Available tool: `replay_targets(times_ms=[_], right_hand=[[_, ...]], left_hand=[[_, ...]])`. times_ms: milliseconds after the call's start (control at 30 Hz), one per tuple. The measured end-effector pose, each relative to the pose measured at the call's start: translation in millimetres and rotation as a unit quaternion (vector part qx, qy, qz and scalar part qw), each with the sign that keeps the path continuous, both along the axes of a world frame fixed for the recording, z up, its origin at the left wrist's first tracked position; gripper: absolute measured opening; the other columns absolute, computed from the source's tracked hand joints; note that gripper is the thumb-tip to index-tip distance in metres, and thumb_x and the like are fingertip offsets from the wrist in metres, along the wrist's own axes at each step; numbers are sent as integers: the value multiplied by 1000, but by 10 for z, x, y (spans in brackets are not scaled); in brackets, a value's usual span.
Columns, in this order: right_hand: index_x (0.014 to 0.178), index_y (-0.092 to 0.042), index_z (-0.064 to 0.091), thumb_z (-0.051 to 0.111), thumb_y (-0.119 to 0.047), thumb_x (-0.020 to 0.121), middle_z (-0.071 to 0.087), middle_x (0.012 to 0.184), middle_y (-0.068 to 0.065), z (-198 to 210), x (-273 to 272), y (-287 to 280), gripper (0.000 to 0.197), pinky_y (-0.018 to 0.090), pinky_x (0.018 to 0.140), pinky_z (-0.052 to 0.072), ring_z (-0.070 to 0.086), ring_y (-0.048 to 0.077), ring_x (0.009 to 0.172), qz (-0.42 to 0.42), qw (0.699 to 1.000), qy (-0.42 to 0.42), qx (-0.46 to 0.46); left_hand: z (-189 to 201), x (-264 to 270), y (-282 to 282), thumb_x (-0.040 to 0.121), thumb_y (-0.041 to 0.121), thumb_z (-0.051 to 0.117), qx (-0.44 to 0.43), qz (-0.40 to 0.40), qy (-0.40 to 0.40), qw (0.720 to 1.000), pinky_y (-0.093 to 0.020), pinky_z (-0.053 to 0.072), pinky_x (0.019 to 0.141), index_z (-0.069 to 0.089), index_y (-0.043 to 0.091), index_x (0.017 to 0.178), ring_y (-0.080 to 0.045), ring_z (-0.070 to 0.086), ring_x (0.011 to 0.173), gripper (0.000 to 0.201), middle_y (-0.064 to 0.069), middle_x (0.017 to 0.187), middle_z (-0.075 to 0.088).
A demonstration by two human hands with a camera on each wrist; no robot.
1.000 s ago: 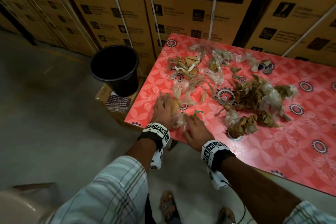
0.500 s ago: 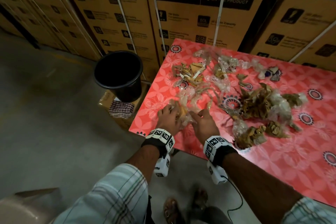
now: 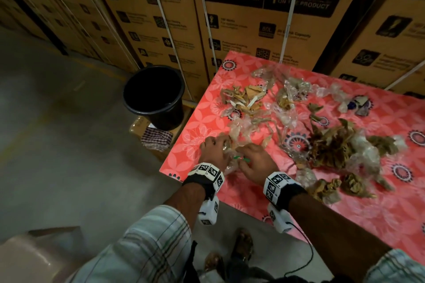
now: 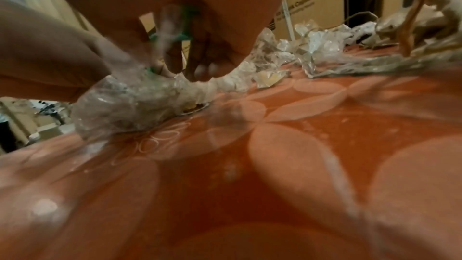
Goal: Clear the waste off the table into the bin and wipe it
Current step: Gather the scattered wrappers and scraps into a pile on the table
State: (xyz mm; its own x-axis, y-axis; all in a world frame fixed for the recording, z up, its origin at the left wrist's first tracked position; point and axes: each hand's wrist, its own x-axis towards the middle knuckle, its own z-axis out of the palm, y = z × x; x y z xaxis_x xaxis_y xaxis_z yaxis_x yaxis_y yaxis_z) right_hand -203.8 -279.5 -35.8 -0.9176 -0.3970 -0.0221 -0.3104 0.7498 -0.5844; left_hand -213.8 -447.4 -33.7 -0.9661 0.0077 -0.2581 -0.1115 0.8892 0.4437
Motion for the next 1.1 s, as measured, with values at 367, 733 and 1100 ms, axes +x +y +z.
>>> replay_targets(times_ms=[367,733,1100], right_hand=[[147,-34,17,47,-51,83,-3,159,3,234,-419,7,73,61,110,12,-1,32,145,11,977,5,211],[151,-21,6,50,-60,83,8,157,12,280,-50,-42,90,58,111,15,5,34,144,83,957,-106,259],[129,-12,38,68,-34,67,47,125,9,-219,214,-483,73,42,106,37,42,28,119,-82,992,-4,100]], left_hand=[[17,2,64,90,34,60,-30,10,-3,999,-43,36,98,32,18,142,-35,39,115,61,-17,132,41],[-3,0,-31,89,21,61,9,3,-4,1000,-45,36,99,33,21,141,-36,41,115,60,-14,135,43],[-49,114,-17,88,14,60,148,83,8,986,-39,45,91,47,23,133,-34,50,110,48,-16,121,49]])
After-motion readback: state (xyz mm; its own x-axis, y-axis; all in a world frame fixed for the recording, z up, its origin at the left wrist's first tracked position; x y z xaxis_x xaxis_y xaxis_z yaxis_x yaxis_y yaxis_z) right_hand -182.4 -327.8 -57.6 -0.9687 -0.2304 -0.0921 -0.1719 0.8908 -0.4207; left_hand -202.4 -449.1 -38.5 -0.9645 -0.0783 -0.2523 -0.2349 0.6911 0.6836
